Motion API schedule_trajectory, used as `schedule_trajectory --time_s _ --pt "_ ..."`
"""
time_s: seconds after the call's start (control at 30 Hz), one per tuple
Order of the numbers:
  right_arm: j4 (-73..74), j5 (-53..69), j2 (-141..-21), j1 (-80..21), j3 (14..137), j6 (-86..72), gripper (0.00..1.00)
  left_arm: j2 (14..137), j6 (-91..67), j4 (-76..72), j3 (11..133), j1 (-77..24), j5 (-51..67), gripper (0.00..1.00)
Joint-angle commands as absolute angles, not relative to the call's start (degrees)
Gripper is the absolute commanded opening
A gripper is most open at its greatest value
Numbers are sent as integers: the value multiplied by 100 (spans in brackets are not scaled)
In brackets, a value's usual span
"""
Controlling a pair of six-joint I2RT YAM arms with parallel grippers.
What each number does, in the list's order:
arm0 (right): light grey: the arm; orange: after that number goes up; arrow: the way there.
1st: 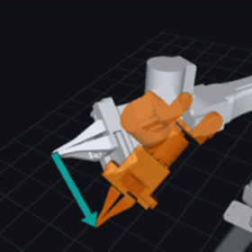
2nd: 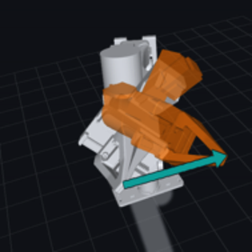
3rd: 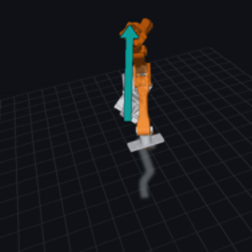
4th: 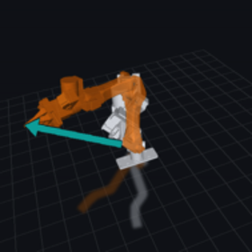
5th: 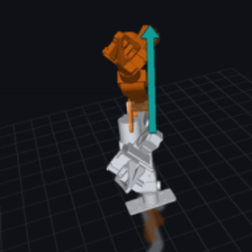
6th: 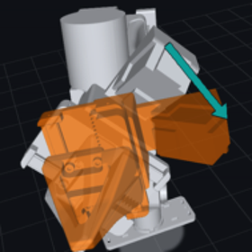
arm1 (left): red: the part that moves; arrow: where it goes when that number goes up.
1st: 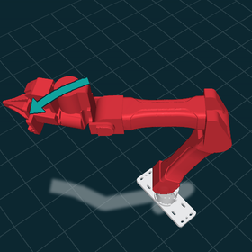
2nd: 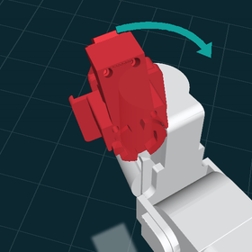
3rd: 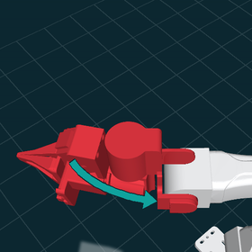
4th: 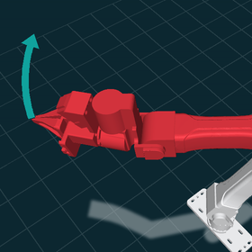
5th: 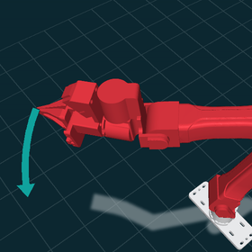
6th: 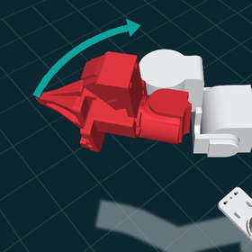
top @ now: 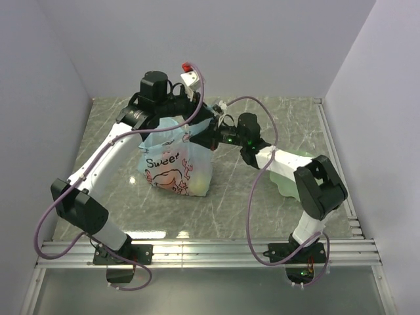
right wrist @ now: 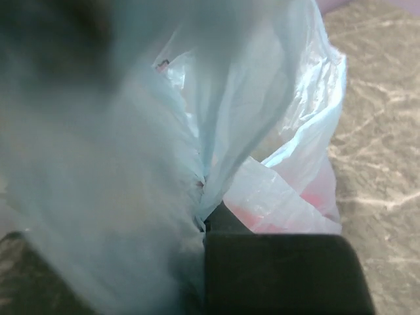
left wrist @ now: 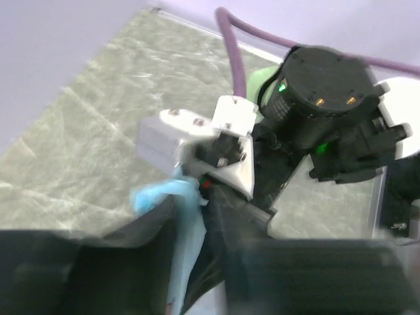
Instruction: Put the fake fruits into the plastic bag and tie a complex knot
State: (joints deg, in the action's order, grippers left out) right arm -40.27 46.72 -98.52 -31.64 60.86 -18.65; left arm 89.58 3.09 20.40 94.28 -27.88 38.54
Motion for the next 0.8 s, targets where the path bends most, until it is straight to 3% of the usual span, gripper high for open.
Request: schedule_trajectory --time_s 0.0,0.07,0.1,0.3,0.5,0.63,0.73,0.77 --pt "-3964 4675 -9862 -3024 6328 -1978 0 8194 560 1573 9239 -2620 3366 42" --pt "-3702 4824 -9800 -2927 6372 -1751 0 7903 1061 2020 8808 -2506 3375 76" --pt "-3570 4938 -9791 -2901 6416 -1662 0 7614 1681 2187 8641 -2357 3506 79" --pt "-2523 5976 -9975 -2575 6916 -1196 0 7523 3741 3445 7666 -2162 3841 88" --pt "-1451 6574 -10037 -2540 7312 -502 0 8391 3727 2281 7279 -2136 3569 96" --pt "-949 6566 -10125 -2339 7366 -281 0 8946 3928 1741 7058 -2066 3261 93" --pt "-1029 6460 -10248 -1979 7426 -658 0 9351 3938 2046 7172 -1960 3497 64" --pt "-724 6416 -10292 -1873 7522 -616 0 9404 3850 2074 7181 -1951 3698 47"
